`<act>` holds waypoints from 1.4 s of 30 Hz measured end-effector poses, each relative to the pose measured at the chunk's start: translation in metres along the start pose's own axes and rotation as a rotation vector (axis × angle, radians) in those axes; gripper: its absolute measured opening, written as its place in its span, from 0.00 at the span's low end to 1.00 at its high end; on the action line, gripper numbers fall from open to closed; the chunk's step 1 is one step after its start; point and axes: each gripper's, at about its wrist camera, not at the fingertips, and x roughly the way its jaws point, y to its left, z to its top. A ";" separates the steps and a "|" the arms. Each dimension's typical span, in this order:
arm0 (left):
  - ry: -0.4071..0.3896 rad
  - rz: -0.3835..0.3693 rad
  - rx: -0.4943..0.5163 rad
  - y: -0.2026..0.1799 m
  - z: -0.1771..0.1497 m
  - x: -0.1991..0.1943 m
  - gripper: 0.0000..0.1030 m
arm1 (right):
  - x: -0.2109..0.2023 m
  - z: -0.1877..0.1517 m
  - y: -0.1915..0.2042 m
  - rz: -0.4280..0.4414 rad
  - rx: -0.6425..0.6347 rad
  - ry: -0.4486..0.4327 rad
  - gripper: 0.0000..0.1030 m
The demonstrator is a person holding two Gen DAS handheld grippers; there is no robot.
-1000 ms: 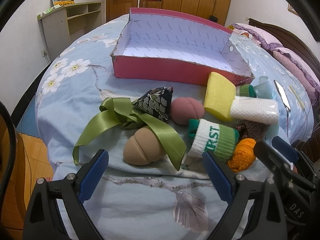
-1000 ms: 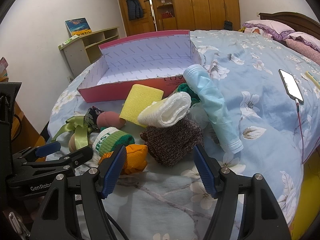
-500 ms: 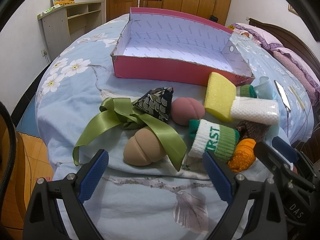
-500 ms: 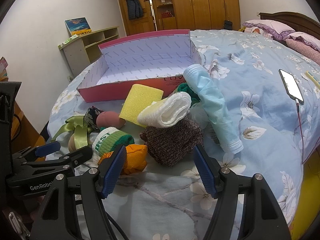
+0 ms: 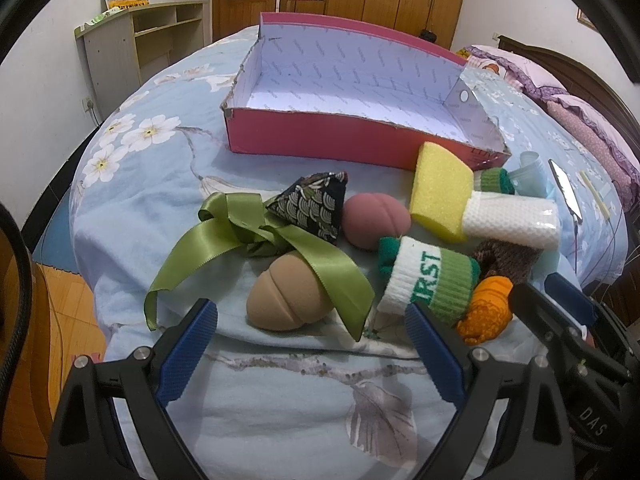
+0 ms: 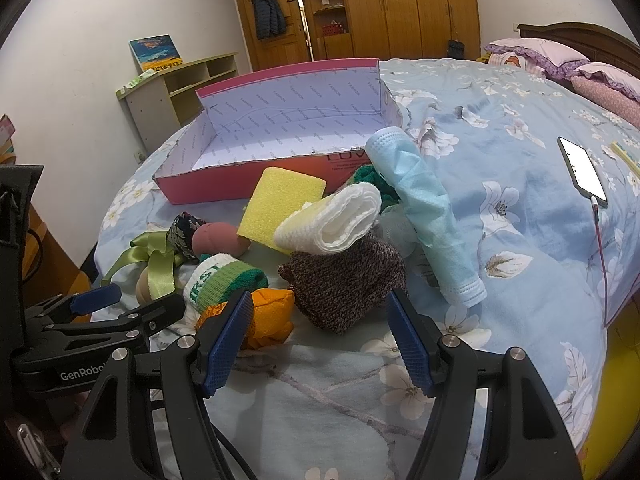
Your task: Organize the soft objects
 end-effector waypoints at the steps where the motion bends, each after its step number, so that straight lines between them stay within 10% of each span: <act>1: 0.001 0.000 0.000 0.000 0.000 0.000 0.94 | 0.000 0.000 0.000 0.000 0.000 0.000 0.68; 29: 0.014 -0.039 -0.015 0.007 0.000 -0.003 0.94 | 0.001 -0.005 -0.001 -0.001 0.007 0.005 0.68; 42: -0.021 -0.039 0.013 0.021 0.003 -0.016 0.79 | -0.001 -0.003 -0.006 0.025 0.029 0.012 0.68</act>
